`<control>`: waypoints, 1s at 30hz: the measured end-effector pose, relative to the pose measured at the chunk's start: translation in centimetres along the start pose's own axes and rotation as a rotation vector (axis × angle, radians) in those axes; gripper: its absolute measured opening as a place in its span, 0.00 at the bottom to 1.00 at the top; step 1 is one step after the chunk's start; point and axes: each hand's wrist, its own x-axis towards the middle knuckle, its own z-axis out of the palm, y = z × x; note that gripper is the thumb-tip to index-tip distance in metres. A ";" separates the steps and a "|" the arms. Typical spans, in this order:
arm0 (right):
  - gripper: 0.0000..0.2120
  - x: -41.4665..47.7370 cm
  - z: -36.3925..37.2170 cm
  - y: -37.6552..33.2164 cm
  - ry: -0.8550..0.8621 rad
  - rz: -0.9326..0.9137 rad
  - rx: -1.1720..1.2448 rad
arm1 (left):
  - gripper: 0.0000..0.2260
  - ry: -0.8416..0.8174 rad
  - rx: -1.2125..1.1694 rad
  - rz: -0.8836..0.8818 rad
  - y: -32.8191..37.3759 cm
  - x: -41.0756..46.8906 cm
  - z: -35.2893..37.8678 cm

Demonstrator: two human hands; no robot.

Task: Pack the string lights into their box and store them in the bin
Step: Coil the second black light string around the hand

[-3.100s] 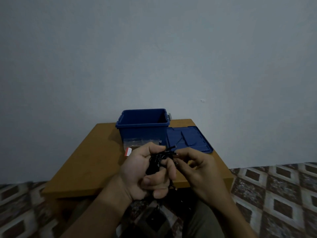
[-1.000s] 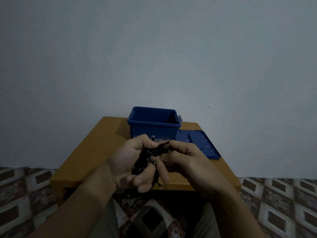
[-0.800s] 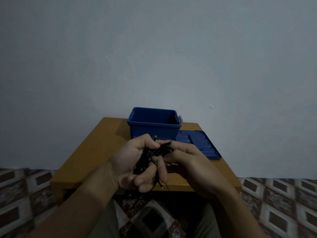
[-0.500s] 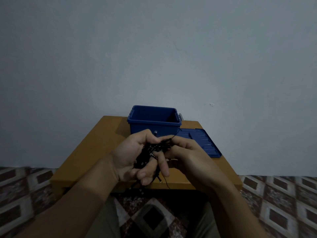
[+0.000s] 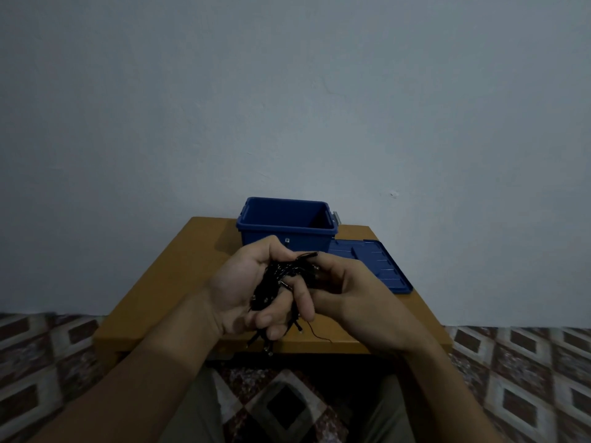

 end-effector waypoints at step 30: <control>0.09 0.9 -0.1 1.2 0.093 0.067 0.096 | 0.20 0.503 0.184 0.043 1.1 0.8 1.8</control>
